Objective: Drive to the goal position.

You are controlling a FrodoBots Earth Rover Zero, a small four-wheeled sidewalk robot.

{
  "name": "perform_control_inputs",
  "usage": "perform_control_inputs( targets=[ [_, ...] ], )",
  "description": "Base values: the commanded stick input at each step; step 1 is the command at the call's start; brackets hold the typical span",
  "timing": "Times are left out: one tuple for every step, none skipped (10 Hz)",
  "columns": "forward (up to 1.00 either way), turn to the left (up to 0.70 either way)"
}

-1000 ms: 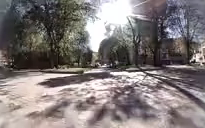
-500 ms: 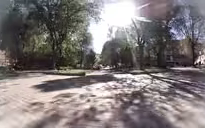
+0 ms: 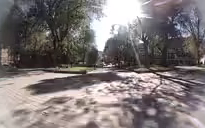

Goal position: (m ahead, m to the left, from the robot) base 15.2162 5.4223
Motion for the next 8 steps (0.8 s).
perform_control_inputs(
  targets=[
    [1.0, -0.34],
    [1.0, -0.34],
    [1.0, -0.34],
    [1.0, -0.34],
    [1.0, -0.34],
    [1.0, -0.34],
    [1.0, -0.14],
    [1.0, 0.06]
  ],
)
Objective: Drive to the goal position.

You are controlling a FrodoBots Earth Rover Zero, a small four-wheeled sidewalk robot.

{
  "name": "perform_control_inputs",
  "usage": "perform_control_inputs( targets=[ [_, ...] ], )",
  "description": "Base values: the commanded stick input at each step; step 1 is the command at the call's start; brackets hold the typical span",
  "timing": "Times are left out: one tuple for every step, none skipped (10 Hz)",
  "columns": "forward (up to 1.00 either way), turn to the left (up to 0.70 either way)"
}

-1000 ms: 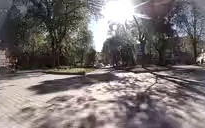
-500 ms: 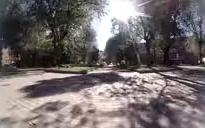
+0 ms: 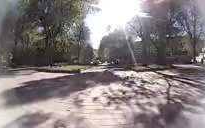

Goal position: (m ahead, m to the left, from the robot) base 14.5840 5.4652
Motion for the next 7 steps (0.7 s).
perform_control_inputs(
  targets=[
    [1.0, 0.06],
    [1.0, 0.06],
    [1.0, 0.06],
    [1.0, 0.06],
    [1.0, 0.06],
    [1.0, 0.06],
    [1.0, 0.06]
  ],
)
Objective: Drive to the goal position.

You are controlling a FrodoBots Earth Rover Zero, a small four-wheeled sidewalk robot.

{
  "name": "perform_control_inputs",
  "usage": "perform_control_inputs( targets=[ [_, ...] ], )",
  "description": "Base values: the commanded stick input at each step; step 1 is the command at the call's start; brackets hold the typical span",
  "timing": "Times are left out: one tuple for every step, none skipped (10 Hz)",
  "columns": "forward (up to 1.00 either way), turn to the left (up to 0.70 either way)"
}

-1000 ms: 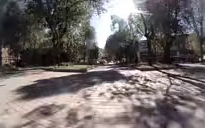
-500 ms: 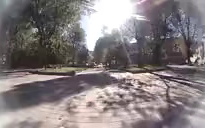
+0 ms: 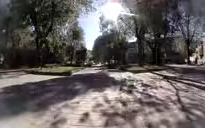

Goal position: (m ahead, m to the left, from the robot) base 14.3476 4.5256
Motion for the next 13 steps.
perform_control_inputs(
  targets=[
    [1.0, 0.06],
    [1.0, 0.06],
    [1.0, 0.06],
    [1.0, 0.06],
    [1.0, 0.06],
    [1.0, 0.06],
    [1.0, 0.06],
    [1.0, 0.06],
    [1.0, 0.06],
    [1.0, 0.06],
    [1.0, -0.03],
    [1.0, -0.34],
    [1.0, -0.34]
  ],
)
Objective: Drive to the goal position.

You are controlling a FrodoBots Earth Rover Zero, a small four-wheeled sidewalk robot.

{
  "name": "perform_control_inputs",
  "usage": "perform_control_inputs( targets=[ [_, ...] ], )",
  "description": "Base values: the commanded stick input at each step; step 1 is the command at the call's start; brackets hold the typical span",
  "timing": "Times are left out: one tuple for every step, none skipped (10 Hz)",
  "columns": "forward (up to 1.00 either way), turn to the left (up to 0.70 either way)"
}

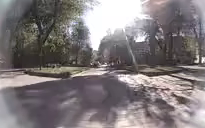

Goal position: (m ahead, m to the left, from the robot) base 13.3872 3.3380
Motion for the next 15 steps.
perform_control_inputs(
  targets=[
    [1.0, -0.34],
    [1.0, -0.34],
    [1.0, -0.34],
    [1.0, -0.34],
    [1.0, -0.25],
    [1.0, 0.06],
    [1.0, 0.06],
    [1.0, 0.06],
    [1.0, 0.06],
    [1.0, 0.06],
    [1.0, 0.06],
    [1.0, 0.06],
    [1.0, 0.06],
    [1.0, 0.06],
    [1.0, 0.06]
  ],
)
